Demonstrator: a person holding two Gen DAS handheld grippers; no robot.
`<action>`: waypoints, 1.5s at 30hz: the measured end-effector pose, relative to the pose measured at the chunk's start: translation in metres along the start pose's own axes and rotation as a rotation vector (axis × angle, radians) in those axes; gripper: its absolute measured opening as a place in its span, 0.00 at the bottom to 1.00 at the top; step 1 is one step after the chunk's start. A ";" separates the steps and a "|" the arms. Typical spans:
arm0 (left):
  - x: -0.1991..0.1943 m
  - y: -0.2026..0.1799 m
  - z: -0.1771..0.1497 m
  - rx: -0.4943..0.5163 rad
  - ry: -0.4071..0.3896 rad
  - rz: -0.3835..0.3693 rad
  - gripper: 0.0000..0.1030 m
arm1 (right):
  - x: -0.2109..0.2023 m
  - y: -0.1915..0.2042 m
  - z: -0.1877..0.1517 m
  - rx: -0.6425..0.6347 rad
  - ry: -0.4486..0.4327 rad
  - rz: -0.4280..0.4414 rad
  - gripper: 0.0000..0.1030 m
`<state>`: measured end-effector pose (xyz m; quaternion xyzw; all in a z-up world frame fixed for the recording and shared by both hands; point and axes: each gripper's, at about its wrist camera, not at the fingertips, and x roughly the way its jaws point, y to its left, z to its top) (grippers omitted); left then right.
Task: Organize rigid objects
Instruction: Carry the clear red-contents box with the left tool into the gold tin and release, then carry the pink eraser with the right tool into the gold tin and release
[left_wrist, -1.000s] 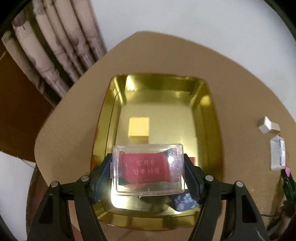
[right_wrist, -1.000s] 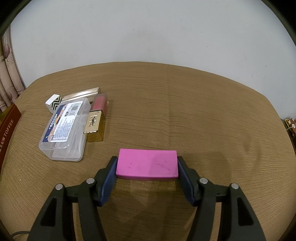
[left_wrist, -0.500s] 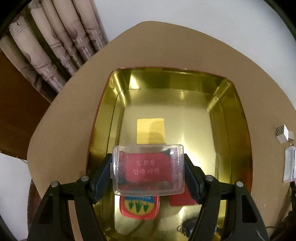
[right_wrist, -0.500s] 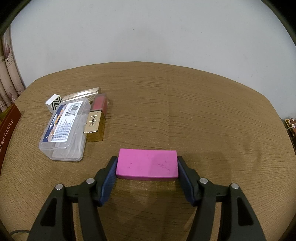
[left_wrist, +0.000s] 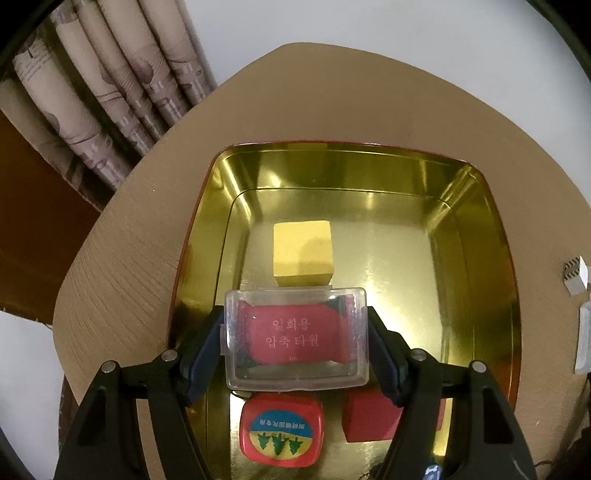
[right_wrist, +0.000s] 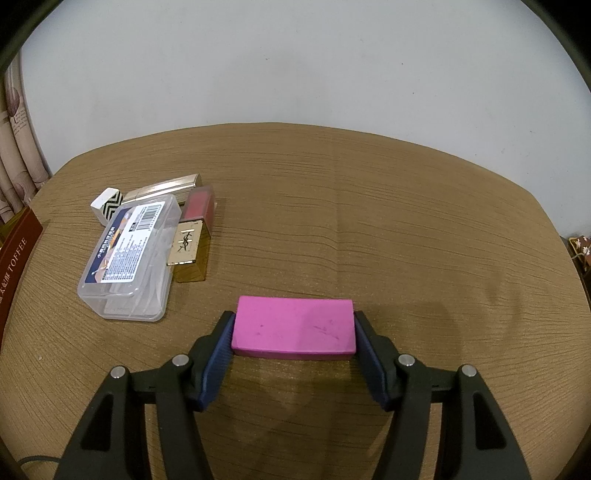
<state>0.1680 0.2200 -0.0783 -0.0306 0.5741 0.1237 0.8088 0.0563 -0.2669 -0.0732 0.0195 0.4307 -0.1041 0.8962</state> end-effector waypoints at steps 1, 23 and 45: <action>0.000 0.000 -0.001 0.000 0.005 -0.005 0.66 | 0.000 0.000 0.000 0.000 0.000 0.000 0.62; -0.121 -0.006 -0.081 0.158 -0.302 0.065 0.80 | 0.001 -0.002 -0.001 -0.005 0.000 -0.002 0.62; -0.112 0.035 -0.150 0.052 -0.355 0.091 0.86 | 0.000 0.006 0.000 0.003 0.007 -0.033 0.60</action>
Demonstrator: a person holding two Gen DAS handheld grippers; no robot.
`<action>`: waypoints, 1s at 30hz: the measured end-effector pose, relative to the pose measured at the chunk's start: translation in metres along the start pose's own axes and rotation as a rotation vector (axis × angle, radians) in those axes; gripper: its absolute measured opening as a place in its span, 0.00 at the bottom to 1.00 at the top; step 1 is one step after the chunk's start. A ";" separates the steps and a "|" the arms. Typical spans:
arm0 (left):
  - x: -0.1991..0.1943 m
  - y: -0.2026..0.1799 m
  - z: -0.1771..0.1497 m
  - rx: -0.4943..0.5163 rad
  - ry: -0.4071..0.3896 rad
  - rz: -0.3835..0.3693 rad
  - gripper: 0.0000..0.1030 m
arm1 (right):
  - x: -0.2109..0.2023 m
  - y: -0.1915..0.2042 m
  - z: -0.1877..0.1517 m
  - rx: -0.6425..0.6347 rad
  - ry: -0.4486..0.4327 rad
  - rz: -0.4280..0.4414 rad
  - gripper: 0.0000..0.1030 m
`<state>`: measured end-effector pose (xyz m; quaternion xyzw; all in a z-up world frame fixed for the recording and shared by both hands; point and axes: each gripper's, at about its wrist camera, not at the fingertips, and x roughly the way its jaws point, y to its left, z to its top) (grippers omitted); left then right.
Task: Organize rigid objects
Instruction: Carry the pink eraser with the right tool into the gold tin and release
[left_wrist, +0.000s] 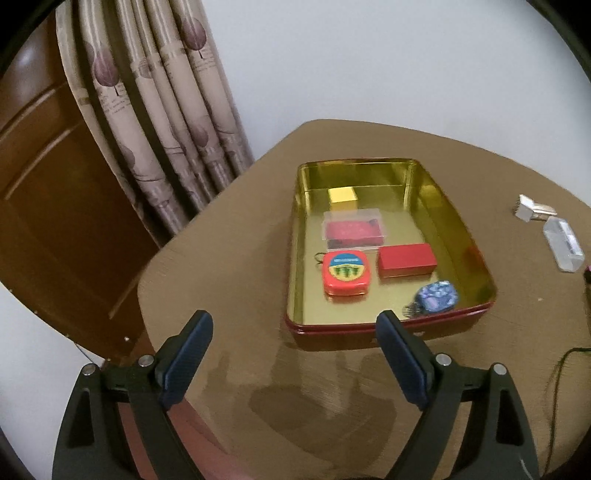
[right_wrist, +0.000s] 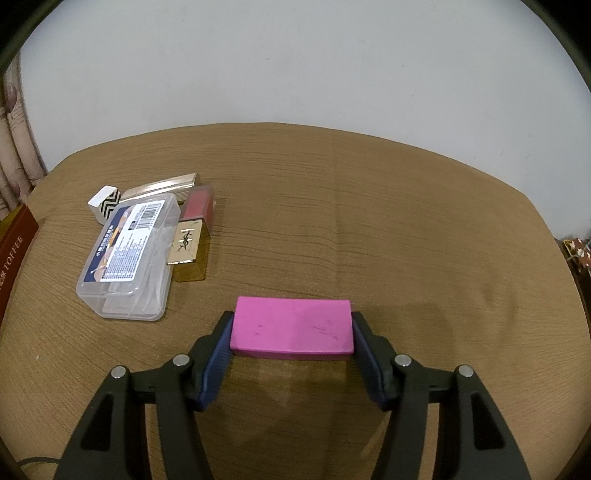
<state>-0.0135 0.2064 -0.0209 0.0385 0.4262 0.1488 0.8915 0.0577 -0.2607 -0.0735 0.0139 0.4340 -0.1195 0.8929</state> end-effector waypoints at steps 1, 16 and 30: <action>0.002 0.000 0.000 0.003 0.005 0.016 0.86 | -0.001 0.001 0.000 0.004 0.002 -0.002 0.60; 0.012 0.020 0.001 -0.103 0.053 -0.007 0.86 | -0.044 0.058 0.007 -0.064 -0.007 0.105 0.60; 0.015 0.042 0.004 -0.189 0.070 -0.001 0.87 | -0.102 0.165 0.018 -0.270 -0.057 0.289 0.60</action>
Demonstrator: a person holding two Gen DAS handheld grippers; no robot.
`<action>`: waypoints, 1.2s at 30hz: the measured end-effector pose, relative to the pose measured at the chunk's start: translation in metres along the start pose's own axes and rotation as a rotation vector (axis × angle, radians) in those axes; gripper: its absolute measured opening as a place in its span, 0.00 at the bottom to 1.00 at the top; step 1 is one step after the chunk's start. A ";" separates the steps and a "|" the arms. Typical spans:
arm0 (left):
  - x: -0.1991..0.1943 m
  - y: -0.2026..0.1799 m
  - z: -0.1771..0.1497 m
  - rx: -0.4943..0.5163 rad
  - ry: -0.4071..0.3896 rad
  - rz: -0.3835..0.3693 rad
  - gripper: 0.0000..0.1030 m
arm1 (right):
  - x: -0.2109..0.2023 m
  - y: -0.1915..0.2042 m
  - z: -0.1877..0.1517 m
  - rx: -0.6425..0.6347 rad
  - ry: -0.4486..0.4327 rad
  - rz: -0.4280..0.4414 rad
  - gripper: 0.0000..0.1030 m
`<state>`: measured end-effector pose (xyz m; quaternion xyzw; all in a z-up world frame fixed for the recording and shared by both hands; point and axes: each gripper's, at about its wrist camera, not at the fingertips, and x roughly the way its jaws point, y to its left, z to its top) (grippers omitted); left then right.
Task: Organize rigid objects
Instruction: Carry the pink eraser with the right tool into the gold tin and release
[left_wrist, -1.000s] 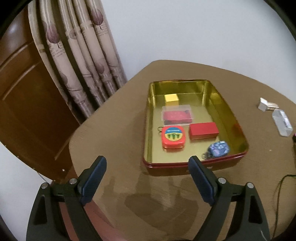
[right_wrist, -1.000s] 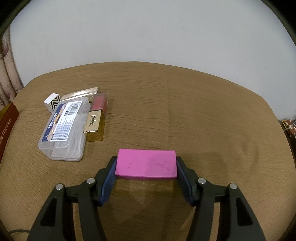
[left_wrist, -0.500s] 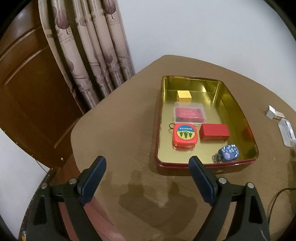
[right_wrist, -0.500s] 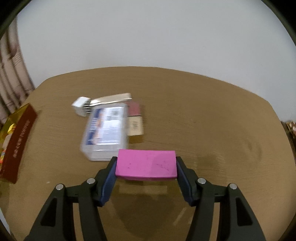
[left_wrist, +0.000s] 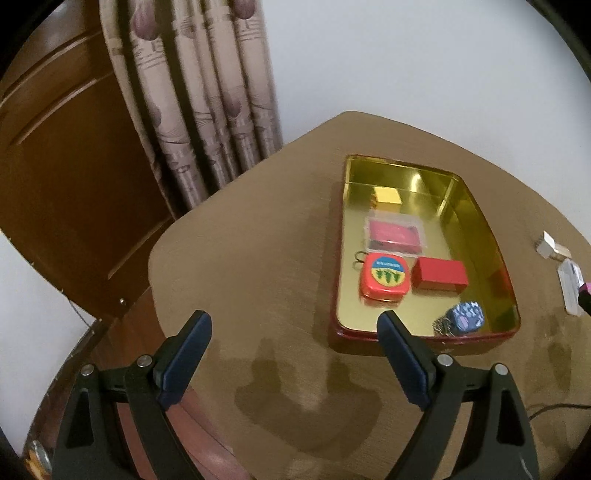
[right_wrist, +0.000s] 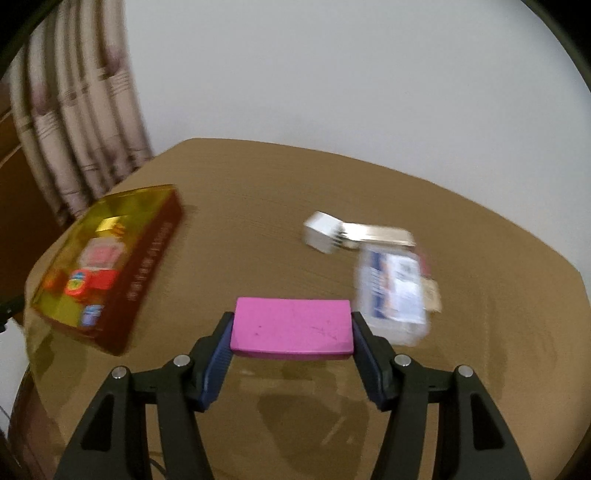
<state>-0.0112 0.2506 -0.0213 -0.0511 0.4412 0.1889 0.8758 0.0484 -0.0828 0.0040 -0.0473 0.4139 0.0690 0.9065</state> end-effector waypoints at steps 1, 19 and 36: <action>-0.001 0.004 0.001 -0.013 -0.003 0.005 0.87 | -0.001 0.008 0.003 -0.014 -0.003 0.015 0.60; 0.001 0.049 0.008 -0.170 -0.007 0.118 0.87 | 0.011 0.176 0.028 -0.267 -0.003 0.211 0.60; 0.005 0.040 0.007 -0.150 0.020 0.077 0.87 | 0.080 0.220 0.036 -0.309 0.118 0.166 0.60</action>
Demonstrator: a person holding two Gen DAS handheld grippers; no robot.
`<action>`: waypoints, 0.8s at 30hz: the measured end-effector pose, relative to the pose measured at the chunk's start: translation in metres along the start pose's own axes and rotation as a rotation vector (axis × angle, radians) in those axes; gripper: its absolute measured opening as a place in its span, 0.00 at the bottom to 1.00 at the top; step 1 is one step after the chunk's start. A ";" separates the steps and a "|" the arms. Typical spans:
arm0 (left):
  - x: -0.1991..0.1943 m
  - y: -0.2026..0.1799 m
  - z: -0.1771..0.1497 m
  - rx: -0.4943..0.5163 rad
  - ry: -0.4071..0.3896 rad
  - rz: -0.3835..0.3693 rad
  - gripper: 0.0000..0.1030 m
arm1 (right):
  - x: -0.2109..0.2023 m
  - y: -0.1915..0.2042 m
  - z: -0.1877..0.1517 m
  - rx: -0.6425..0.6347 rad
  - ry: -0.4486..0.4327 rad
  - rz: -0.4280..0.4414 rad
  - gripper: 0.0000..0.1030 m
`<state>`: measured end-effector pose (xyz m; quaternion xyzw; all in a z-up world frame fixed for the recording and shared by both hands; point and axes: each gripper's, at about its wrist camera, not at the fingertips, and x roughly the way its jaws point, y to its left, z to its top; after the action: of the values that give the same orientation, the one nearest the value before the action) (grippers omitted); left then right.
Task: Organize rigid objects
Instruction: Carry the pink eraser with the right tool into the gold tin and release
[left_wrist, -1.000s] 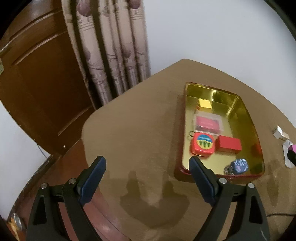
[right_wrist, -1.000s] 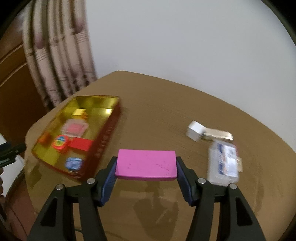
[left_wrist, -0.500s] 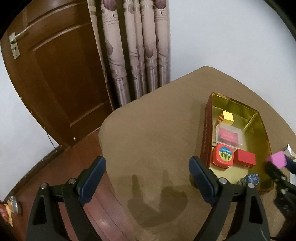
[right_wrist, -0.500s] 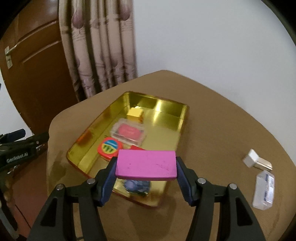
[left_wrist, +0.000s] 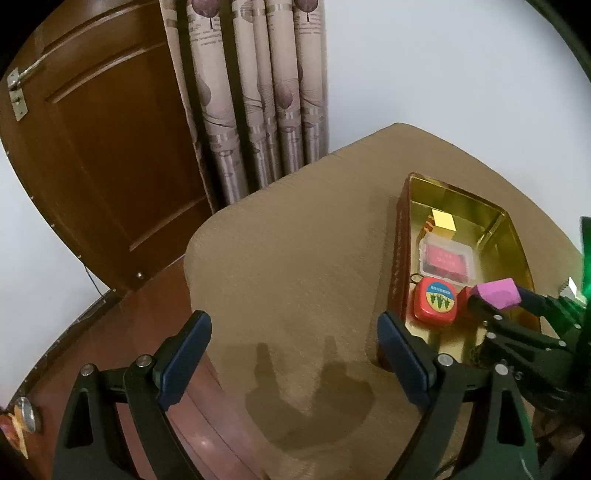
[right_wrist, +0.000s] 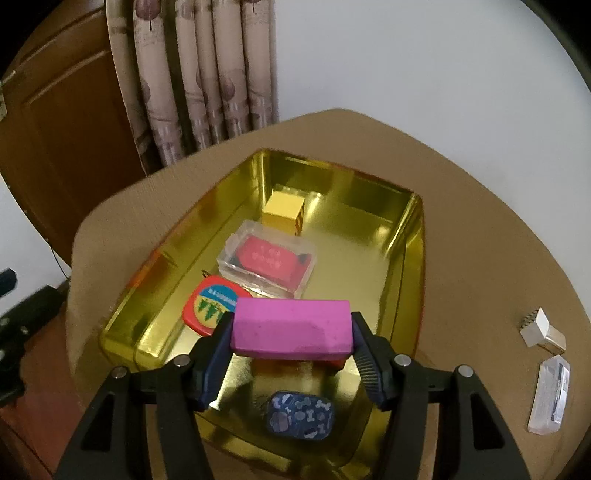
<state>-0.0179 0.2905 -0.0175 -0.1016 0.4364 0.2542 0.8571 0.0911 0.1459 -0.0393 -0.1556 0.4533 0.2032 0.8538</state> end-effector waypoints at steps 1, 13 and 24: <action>0.000 0.000 0.000 0.003 0.001 -0.001 0.87 | 0.002 -0.001 -0.001 0.001 0.005 -0.002 0.60; 0.001 -0.004 -0.001 0.015 0.004 -0.001 0.87 | 0.015 -0.002 -0.002 0.021 0.031 -0.026 0.60; 0.002 -0.004 -0.001 0.022 0.004 -0.008 0.87 | -0.023 -0.012 -0.004 0.066 -0.036 -0.003 0.68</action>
<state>-0.0155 0.2870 -0.0195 -0.0946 0.4406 0.2458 0.8582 0.0819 0.1288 -0.0210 -0.1242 0.4442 0.1896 0.8668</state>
